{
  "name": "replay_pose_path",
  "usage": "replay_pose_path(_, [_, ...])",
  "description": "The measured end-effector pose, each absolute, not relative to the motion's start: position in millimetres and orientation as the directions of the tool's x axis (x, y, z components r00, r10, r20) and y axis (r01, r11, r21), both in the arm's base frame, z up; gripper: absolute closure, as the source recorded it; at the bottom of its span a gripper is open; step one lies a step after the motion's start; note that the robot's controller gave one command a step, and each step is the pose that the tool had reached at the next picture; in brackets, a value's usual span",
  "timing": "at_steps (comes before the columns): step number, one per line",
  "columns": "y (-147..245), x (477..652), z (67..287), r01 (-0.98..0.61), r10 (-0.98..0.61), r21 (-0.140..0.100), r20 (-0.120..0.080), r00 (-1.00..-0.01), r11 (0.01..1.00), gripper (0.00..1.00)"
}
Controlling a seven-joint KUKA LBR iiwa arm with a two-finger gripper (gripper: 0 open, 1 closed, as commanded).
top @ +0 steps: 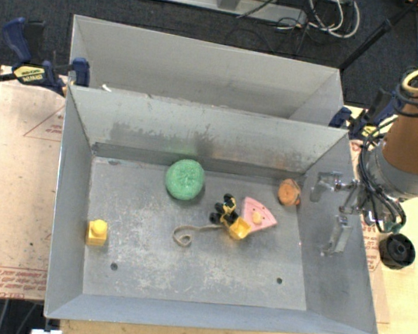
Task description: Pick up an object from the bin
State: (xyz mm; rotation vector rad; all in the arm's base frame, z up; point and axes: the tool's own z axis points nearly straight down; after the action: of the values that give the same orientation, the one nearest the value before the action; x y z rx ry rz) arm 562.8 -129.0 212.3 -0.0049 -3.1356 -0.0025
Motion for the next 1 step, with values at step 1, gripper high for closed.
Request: replay_pose_path(1, [-128.5, 564.5, 216.8, 0.0, 0.0, 0.0, -0.002, -1.0, 1.0, 0.0])
